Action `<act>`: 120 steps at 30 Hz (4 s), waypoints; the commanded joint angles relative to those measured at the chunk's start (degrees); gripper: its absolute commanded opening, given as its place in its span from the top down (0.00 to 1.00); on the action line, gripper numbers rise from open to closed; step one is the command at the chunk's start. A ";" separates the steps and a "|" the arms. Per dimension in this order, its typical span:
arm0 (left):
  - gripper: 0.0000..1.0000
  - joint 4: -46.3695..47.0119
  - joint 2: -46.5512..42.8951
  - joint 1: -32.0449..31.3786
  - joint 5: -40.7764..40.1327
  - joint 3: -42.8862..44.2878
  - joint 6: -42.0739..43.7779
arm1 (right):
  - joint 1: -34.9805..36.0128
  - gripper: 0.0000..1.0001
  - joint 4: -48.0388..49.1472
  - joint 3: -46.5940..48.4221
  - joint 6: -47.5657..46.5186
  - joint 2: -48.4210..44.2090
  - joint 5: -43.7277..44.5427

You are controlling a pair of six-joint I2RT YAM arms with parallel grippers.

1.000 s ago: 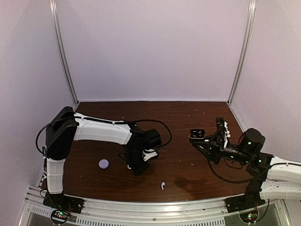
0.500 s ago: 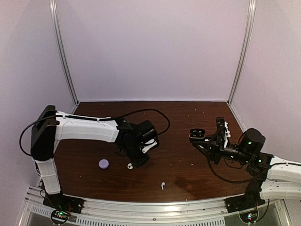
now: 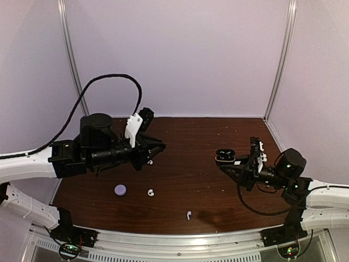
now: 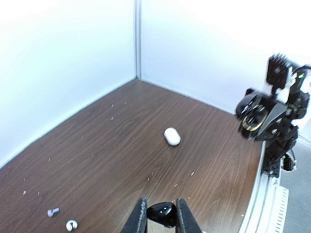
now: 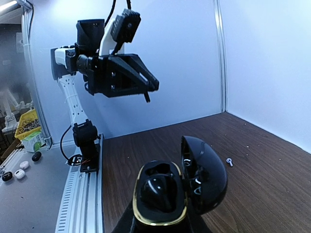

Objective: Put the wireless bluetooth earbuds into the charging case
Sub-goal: Insert the left earbud into the left side groove of the charging case.

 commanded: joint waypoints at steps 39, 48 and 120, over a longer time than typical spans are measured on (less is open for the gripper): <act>0.92 26.71 11.28 -11.94 10.45 3.00 14.11 | 10.36 1.00 5.91 8.93 -9.19 11.84 -5.29; 0.92 23.10 12.95 -11.95 9.99 4.06 14.64 | 10.49 1.00 5.14 8.71 -9.25 11.14 -5.67; 0.97 11.88 11.85 -12.70 11.24 5.98 23.69 | 10.36 1.00 8.25 6.87 -5.23 10.36 -3.60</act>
